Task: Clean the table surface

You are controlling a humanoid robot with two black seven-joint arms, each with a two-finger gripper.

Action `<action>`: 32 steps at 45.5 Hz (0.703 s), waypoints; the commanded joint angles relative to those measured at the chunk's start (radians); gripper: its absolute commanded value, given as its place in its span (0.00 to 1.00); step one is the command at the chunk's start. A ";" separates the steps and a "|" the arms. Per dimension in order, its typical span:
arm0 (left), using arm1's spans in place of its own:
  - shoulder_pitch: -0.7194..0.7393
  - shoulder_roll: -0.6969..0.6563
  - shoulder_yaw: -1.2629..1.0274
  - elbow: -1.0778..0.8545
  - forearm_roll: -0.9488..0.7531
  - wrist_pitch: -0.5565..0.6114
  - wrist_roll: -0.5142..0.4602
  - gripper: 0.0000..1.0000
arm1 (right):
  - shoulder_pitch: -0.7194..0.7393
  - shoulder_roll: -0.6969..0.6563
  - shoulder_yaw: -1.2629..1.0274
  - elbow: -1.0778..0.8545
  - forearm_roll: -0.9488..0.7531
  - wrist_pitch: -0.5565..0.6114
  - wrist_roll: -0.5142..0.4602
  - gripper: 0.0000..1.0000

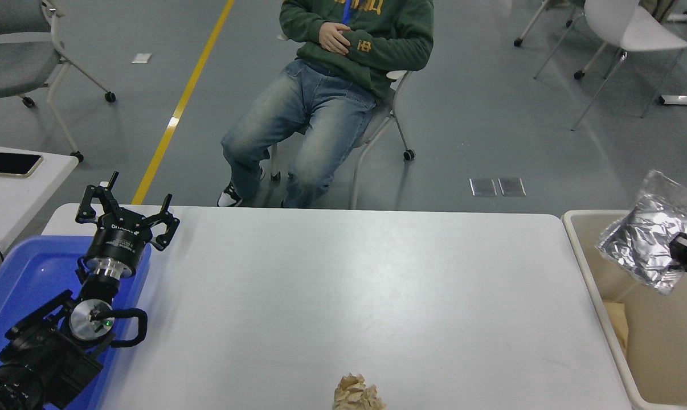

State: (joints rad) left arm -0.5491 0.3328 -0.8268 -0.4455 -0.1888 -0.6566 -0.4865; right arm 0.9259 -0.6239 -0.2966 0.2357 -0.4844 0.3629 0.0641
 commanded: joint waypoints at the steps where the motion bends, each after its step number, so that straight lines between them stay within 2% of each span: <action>1: 0.000 0.000 0.000 0.001 0.000 0.000 0.000 1.00 | -0.071 0.082 0.001 -0.092 0.012 -0.067 0.000 0.00; 13: 0.000 0.000 0.000 -0.001 0.000 0.000 -0.001 1.00 | -0.087 0.082 0.001 -0.093 0.035 -0.084 -0.001 0.00; 32: 0.000 0.000 0.000 0.001 0.000 0.000 -0.001 1.00 | -0.117 0.125 0.001 -0.095 0.040 -0.208 -0.004 0.00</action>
State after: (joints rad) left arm -0.5492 0.3328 -0.8268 -0.4452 -0.1886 -0.6565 -0.4871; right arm 0.8285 -0.5288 -0.2961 0.1448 -0.4487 0.2256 0.0611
